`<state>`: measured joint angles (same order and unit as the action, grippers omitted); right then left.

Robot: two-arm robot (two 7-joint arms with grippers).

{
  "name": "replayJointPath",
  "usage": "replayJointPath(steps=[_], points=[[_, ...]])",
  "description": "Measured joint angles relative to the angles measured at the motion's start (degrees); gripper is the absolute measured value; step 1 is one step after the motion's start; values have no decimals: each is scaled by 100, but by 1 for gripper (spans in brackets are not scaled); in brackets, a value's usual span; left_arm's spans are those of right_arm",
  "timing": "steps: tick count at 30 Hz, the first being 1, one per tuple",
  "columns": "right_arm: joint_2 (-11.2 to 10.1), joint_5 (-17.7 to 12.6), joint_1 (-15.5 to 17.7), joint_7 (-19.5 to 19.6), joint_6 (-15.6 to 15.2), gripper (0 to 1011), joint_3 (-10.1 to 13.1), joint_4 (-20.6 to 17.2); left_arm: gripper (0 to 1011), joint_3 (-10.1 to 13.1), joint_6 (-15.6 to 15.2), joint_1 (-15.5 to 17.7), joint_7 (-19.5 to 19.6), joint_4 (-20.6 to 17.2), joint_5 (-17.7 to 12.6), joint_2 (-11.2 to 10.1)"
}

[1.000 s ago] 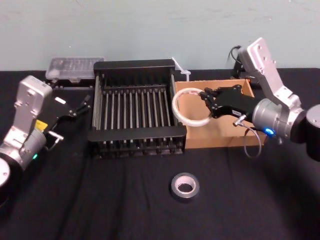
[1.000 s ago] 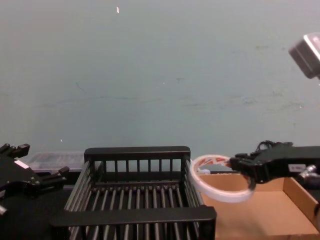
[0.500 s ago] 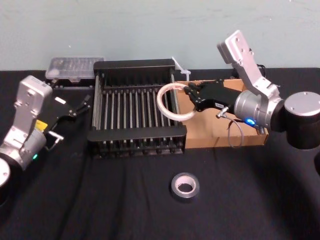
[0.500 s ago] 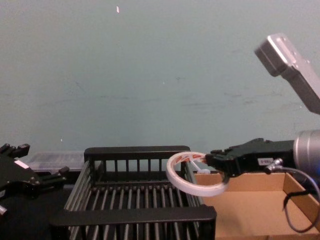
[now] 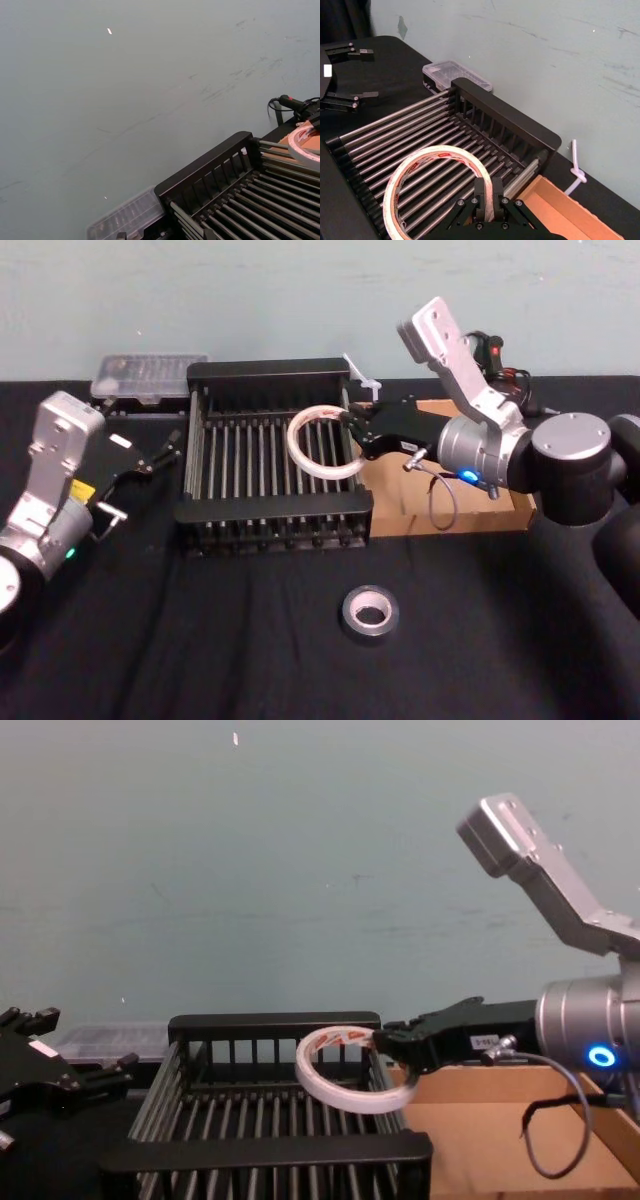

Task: Pick up the white tape and place it into the black box , Pick up the silver tape and place it into the brown box.

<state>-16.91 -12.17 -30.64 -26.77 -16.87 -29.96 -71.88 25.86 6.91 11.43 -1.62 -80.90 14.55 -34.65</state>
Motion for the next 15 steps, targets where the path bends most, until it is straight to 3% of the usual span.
replayJointPath(steps=[15], points=[[283, 107, -250, -18, 130, 95, -113, 455, 1001, 0, 0, 0, 0, 0, 0, 0]])
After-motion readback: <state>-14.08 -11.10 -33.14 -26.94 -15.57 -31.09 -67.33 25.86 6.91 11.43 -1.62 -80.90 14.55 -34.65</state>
